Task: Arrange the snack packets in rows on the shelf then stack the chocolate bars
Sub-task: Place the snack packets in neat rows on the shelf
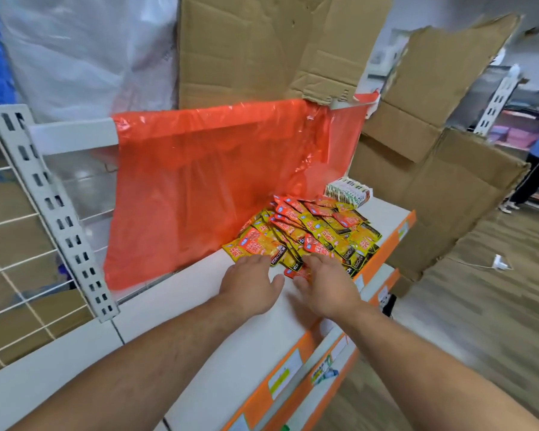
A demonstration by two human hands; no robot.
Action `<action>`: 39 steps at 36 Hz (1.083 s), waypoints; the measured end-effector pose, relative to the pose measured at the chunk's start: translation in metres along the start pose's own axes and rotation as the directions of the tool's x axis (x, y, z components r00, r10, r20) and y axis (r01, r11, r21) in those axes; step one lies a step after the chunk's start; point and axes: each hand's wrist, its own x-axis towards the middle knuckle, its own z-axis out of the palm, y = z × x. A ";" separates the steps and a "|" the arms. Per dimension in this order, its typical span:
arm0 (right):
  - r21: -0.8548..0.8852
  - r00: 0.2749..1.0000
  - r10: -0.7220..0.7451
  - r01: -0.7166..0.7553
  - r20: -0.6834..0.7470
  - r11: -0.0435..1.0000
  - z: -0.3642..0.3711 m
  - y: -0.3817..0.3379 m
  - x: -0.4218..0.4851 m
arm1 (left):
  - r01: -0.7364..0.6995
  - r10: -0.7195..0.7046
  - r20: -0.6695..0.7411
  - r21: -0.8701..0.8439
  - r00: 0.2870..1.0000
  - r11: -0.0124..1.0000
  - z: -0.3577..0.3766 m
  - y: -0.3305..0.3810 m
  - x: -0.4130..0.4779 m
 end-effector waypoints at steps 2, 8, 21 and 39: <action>0.005 1.000 -0.029 0.029 -0.010 1.000 -0.001 0.011 0.021 | 0.048 -0.048 0.005 -0.041 0.999 0.998 0.004 0.006 0.018; 0.005 0.991 -0.130 0.131 -0.034 0.991 -0.014 0.046 0.091 | 0.223 -0.239 -0.076 -0.171 0.968 0.960 0.007 0.026 0.077; 0.128 0.976 -0.214 0.208 0.036 0.970 -0.026 0.094 0.216 | 0.473 -0.618 -0.085 -0.565 0.782 0.676 0.012 0.063 0.166; 0.211 0.907 -0.376 0.337 0.190 0.918 -0.014 0.089 0.266 | 0.597 -0.857 0.068 -0.745 0.512 0.297 0.035 0.064 0.208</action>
